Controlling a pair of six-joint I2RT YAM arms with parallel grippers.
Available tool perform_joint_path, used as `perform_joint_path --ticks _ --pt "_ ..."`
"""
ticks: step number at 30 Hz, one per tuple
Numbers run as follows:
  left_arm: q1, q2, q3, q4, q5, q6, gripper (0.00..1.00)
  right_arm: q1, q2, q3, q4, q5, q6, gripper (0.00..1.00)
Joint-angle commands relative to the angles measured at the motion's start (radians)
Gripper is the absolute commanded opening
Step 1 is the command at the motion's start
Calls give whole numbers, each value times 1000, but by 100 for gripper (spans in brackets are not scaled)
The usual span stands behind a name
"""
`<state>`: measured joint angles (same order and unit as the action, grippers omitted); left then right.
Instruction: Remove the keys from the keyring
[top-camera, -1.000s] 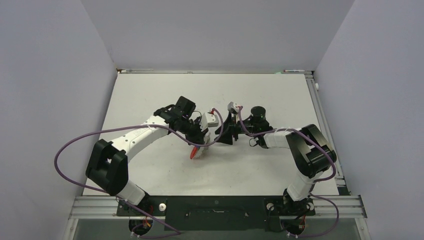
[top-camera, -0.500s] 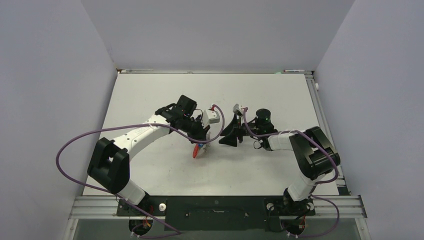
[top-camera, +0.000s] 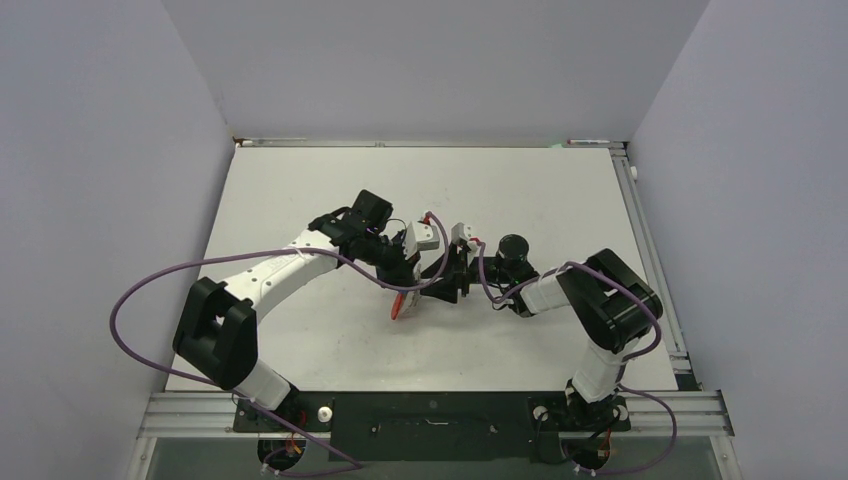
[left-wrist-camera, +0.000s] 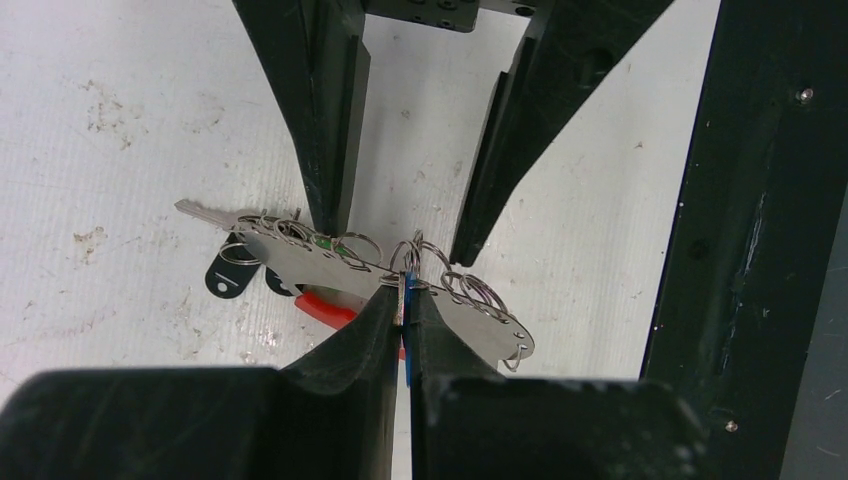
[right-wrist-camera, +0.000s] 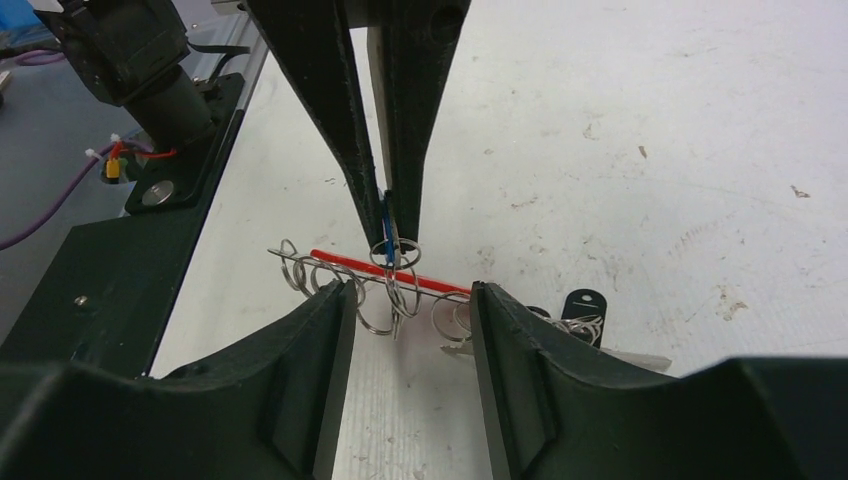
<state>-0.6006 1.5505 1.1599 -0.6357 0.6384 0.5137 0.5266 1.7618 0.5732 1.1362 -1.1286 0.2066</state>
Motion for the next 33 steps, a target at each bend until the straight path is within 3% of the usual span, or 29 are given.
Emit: perform_joint_path --ticks 1,20,29,33 --pt "-2 -47 3 12 50 40 0 6 16 -4 126 4 -28 44" --pt "-4 -55 11 -7 45 81 0 45 44 32 0 4 -163 29" --pt "-10 -65 23 -26 11 118 0 61 47 54 -60 21 -199 6" --pt "-25 -77 18 -31 -30 149 0 65 46 49 -22 15 -174 5"
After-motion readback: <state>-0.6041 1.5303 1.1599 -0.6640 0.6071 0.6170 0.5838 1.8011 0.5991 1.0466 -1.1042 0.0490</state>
